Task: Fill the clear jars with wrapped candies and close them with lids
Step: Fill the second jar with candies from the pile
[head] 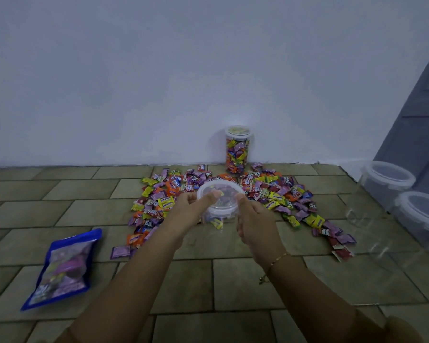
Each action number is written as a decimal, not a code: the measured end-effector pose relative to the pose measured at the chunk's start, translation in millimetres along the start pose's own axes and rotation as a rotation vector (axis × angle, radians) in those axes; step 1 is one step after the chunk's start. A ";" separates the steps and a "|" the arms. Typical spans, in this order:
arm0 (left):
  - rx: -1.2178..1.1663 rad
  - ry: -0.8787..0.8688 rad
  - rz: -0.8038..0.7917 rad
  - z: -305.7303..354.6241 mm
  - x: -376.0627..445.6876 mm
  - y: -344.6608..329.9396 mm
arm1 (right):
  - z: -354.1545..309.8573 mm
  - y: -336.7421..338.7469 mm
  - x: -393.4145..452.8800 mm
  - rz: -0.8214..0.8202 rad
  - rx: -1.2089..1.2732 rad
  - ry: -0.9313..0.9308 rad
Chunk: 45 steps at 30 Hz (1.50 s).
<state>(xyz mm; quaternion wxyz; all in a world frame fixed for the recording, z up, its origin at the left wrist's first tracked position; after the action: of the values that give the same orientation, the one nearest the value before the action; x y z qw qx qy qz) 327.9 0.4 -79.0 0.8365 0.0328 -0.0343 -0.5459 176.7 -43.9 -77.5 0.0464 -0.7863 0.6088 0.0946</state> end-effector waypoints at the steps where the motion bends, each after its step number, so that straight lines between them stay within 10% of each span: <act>1: -0.086 0.033 -0.032 -1.9 0.5 -3.2 | 0.4 1.6 1.4 0.000 -0.011 -0.034; 11: -0.386 0.084 -0.150 2.6 11.5 -15.2 | -30.8 -0.4 37.8 -0.151 -0.468 -0.142; 18: -0.408 0.060 -0.176 3.1 10.4 -18.0 | -15.9 -3.0 41.9 -0.308 -0.189 -0.343; 37: -0.266 -0.106 -0.085 0.4 -6.4 -8.0 | -53.0 22.4 28.2 -0.347 0.390 -0.021; 45: -0.200 -0.027 0.055 -19.4 -10.0 6.1 | -27.5 103.6 30.0 0.208 0.401 0.010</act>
<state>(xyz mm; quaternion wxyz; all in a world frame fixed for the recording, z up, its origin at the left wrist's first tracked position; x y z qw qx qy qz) 331.3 12.3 -98.0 0.8497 -0.0595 0.0081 -0.5239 86.4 -103.9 -52.4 0.1887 -0.6947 0.6935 -0.0278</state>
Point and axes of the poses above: each hand's wrist, its own x-axis towards the middle knuckle, its own y-axis out of the back of the hand, z = x × y, the point moved 7 cm from there along x, towards the middle knuckle, and after that the axes turned 13 degrees about -y, right-handed, at the moved point
